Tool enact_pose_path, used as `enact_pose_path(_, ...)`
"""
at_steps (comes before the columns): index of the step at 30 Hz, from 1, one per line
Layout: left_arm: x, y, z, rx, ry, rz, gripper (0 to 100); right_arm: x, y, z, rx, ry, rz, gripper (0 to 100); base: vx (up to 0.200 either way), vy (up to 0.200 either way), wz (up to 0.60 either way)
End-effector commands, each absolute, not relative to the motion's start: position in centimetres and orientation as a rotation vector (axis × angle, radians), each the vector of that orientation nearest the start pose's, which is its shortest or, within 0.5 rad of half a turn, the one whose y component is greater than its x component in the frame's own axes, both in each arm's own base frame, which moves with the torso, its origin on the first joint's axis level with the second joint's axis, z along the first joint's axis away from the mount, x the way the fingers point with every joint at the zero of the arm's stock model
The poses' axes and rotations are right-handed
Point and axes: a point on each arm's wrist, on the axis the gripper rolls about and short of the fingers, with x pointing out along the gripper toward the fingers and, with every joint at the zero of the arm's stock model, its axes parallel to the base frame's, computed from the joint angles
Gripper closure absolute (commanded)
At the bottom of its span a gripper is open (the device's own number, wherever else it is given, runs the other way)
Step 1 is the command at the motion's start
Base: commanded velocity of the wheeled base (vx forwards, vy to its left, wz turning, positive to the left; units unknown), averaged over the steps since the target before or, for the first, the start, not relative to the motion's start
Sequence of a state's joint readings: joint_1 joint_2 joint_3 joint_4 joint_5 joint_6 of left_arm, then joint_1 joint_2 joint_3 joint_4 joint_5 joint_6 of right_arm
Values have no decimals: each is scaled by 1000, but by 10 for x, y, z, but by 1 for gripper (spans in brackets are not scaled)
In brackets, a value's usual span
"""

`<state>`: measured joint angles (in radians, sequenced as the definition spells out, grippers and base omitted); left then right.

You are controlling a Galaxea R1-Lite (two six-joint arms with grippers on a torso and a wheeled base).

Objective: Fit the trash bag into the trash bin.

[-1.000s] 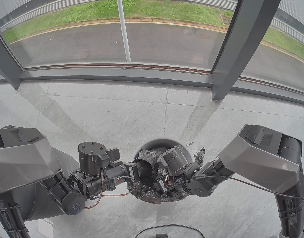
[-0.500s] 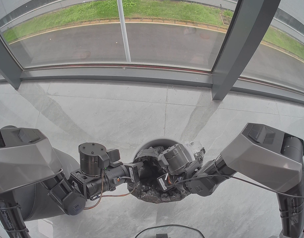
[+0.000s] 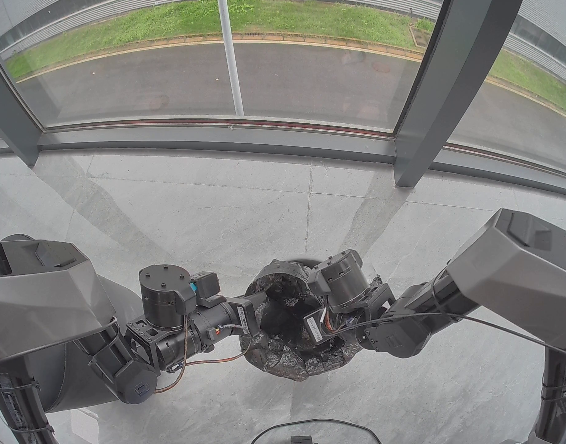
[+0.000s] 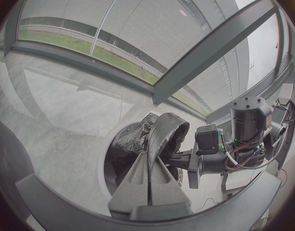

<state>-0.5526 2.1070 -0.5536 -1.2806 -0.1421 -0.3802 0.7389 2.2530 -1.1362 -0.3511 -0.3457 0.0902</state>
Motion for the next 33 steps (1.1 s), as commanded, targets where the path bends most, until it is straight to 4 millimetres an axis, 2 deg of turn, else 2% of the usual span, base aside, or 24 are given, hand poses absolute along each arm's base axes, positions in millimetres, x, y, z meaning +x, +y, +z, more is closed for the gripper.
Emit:
enact_pose_path(1,277,-168,49,-308,384,-616,100,305,257,73,-265,608,324,100,0,0,0)
enact_pose_path(5,277,-167,47,-308,376,-613,100,308,253,82,-249,587,313,100,0,0,0)
enact_pose_path(12,280,-166,46,-309,372,-608,100,311,252,83,-243,580,305,100,0,0,0)
enact_pose_path(22,285,-161,48,-315,358,-588,100,326,254,96,-228,517,237,100,0,0,0)
enact_pose_path(27,297,-149,51,-332,329,-550,100,339,257,95,-221,487,183,100,0,0,0)
enact_pose_path(30,298,-148,51,-331,328,-548,100,343,258,96,-219,477,177,100,0,0,0)
enact_pose_path(33,306,-149,50,-334,320,-547,100,357,261,92,-254,459,173,100,0,0,0)
